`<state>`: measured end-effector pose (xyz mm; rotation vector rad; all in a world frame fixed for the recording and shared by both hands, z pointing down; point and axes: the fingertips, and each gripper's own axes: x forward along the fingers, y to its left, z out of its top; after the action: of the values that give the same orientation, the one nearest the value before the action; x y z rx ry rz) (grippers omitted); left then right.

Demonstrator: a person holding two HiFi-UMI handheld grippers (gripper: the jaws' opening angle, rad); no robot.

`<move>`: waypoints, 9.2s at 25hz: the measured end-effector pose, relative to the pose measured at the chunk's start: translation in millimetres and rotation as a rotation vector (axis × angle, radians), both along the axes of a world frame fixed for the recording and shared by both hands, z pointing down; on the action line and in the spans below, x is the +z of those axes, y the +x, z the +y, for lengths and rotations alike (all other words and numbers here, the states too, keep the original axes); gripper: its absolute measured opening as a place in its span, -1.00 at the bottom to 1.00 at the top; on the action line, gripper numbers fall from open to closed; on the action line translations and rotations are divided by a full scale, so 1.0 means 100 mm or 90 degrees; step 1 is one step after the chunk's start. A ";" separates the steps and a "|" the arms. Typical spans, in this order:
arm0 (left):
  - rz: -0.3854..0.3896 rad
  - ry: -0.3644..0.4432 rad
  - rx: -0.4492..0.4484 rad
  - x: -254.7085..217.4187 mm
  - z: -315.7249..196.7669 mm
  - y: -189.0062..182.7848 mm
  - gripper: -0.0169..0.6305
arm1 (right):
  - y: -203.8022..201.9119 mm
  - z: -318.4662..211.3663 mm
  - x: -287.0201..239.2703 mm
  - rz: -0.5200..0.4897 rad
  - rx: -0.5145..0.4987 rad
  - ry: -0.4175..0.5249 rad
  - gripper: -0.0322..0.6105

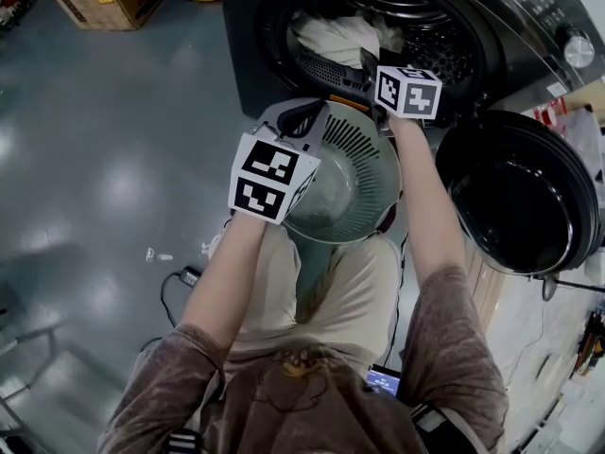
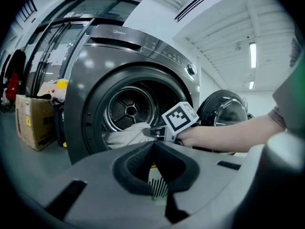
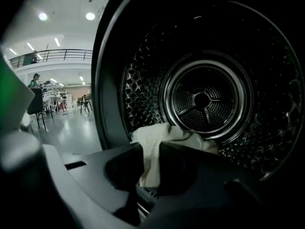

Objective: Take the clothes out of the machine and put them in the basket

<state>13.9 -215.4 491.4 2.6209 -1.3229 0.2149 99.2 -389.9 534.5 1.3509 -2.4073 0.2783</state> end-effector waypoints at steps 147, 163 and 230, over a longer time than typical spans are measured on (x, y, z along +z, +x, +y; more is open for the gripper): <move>-0.009 -0.042 0.068 0.12 -0.06 0.25 -0.94 | 0.34 -0.69 1.02 0.109 0.061 -0.189 0.65; 0.005 -0.050 0.071 0.12 -0.05 0.22 -0.94 | 0.46 -0.73 1.09 0.257 0.077 -0.203 -0.61; -0.022 -0.031 0.040 0.05 0.08 0.21 -0.94 | 0.35 0.04 0.50 0.088 0.043 -0.101 0.79</move>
<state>34.7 -207.0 496.6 2.6324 -1.2303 0.3001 134.7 -385.8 584.6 1.3359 -2.1818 0.3729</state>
